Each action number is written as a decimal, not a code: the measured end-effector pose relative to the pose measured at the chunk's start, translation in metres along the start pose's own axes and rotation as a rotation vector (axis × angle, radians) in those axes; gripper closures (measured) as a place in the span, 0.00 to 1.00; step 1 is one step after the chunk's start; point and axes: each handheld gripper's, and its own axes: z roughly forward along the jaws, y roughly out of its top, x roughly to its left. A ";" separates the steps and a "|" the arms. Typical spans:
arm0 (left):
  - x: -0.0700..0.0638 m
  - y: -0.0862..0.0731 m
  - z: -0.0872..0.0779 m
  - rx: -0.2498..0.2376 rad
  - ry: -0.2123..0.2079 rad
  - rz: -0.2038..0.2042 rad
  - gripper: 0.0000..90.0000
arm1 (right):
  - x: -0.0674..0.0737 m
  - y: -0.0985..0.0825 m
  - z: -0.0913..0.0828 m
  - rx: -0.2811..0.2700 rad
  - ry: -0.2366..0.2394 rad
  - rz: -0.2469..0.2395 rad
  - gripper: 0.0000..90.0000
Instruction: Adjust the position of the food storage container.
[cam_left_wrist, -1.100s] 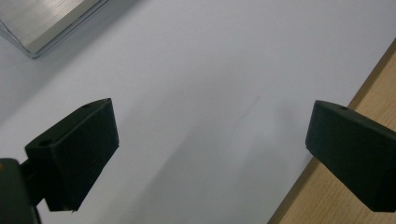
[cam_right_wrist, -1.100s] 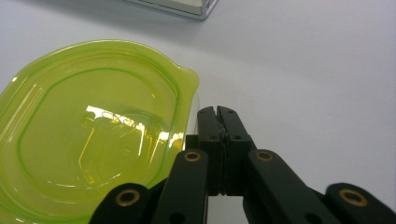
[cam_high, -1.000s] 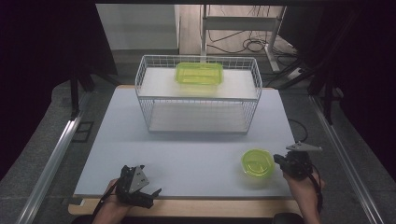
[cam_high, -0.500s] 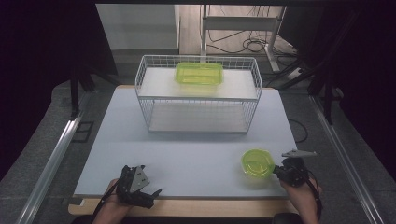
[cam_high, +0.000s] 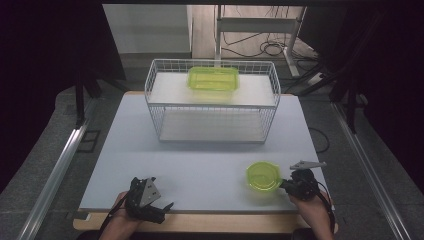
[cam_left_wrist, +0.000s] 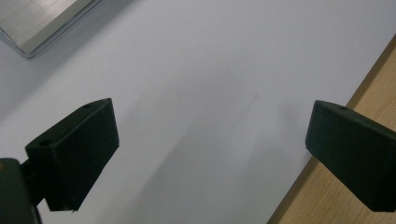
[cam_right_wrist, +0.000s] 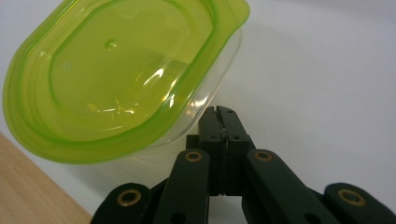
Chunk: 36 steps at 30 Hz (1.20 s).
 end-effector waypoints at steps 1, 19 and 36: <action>0.000 0.000 0.000 0.000 0.000 0.001 0.03 | 0.002 0.001 0.002 0.003 0.008 -0.009 0.99; 0.000 0.000 0.000 0.008 0.001 0.008 0.03 | 0.045 0.031 0.042 0.000 0.148 -0.145 0.99; 0.000 0.000 0.000 0.006 0.002 0.011 0.03 | 0.070 0.062 0.080 0.017 0.264 -0.162 0.99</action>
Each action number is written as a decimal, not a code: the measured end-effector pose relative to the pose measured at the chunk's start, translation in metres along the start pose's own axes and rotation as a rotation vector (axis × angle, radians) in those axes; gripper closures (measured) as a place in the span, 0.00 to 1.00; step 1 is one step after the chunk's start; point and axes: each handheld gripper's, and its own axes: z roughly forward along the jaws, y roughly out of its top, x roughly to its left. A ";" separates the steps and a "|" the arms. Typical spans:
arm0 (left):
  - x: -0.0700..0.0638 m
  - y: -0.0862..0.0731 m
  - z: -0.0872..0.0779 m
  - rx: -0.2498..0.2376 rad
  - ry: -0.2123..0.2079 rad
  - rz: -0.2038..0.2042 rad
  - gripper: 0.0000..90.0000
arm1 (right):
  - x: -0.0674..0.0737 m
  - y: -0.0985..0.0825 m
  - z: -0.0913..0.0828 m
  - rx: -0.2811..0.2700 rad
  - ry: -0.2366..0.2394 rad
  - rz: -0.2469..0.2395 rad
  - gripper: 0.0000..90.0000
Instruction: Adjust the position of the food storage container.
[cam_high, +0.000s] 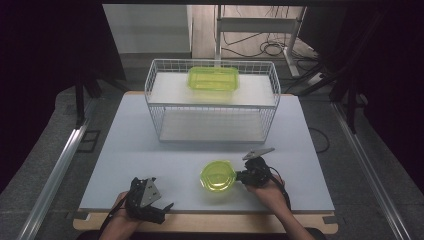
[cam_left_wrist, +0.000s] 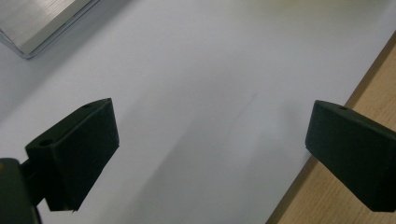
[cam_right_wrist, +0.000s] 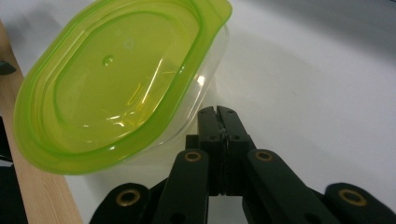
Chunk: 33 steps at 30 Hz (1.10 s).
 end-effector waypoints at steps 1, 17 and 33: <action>0.000 0.000 0.000 0.000 0.000 0.000 0.03 | 0.000 0.000 0.000 0.000 0.000 0.000 0.99; -0.001 0.001 0.000 -0.003 -0.002 0.000 0.03 | -0.003 0.003 -0.002 -0.009 -0.060 -0.029 0.94; 0.006 0.002 -0.008 -0.078 -0.049 -0.088 0.03 | 0.005 -0.010 -0.055 -0.145 -0.191 -0.077 0.56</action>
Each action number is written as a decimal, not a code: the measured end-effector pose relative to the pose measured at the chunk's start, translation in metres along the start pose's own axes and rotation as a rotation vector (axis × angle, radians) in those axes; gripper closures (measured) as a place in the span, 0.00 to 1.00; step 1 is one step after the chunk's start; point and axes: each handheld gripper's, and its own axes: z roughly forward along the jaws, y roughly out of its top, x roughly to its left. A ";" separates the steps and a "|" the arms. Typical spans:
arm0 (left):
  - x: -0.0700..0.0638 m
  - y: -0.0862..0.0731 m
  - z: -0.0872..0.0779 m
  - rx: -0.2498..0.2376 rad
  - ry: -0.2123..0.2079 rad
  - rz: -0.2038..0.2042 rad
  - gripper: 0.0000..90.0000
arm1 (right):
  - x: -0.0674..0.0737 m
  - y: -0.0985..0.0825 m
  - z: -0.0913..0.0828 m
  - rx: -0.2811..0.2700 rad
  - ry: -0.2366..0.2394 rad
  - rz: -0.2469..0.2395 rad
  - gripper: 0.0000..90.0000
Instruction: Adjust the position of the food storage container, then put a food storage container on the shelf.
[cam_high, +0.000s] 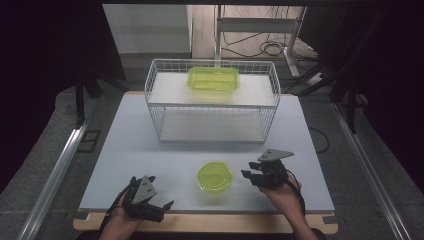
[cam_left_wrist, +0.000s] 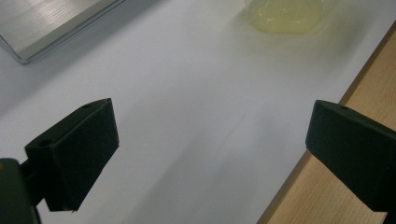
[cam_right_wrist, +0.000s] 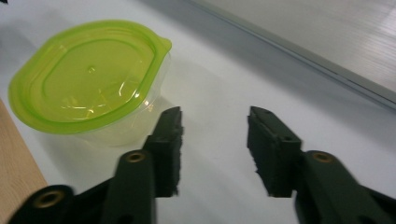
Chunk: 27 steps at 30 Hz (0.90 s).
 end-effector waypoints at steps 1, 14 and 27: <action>0.000 0.000 0.000 -0.001 0.004 0.005 0.03 | 0.000 -0.002 -0.002 -0.003 0.004 0.004 0.54; -0.003 -0.004 0.006 0.011 0.021 0.053 0.02 | -0.005 -0.032 -0.009 -0.023 0.013 0.034 0.20; -0.003 -0.004 0.007 0.022 0.023 0.060 0.02 | 0.005 -0.023 -0.004 -0.005 0.014 0.053 0.14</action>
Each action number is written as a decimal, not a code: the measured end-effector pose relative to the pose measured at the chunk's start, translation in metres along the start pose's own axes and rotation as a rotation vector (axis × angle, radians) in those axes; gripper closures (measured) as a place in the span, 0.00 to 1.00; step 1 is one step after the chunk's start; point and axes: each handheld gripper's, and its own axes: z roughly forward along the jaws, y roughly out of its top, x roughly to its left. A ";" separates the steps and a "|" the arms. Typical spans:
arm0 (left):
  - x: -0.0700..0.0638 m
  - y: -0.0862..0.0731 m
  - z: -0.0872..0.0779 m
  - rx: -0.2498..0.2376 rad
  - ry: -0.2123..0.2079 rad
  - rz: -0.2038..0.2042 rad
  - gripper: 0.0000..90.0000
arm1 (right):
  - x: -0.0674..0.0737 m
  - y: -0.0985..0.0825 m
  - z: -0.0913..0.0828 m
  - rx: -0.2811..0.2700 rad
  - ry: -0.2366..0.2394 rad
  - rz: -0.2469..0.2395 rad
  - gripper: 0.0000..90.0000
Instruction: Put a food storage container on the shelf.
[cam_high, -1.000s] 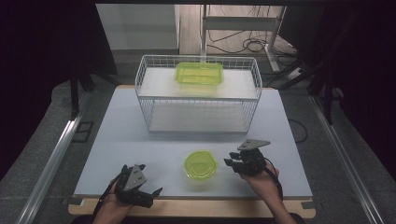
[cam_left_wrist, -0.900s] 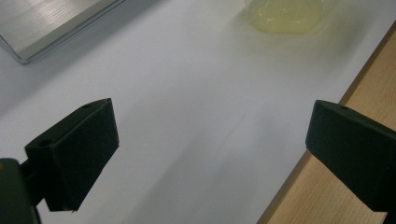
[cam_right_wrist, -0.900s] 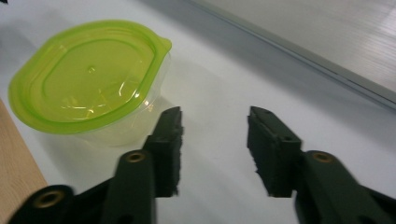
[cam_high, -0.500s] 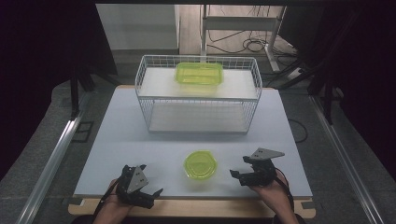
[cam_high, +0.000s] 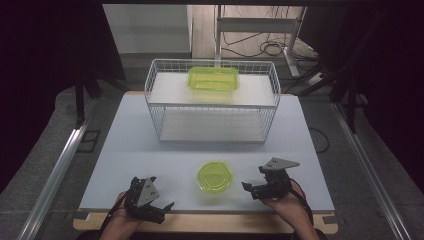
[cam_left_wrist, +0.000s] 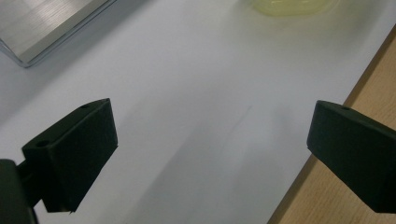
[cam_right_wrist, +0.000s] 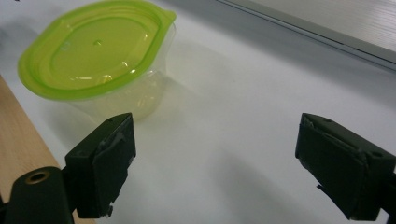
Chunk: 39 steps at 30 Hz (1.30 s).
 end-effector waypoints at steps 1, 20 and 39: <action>0.000 0.000 0.000 0.001 0.001 0.001 0.02 | 0.000 0.001 0.000 0.006 0.006 0.004 0.14; -0.002 0.000 0.002 0.016 0.009 0.019 0.02 | 0.000 0.032 0.018 0.050 0.174 0.015 0.43; -0.003 0.000 0.001 0.019 0.015 0.027 0.02 | -0.011 0.057 0.055 0.113 0.301 0.094 0.65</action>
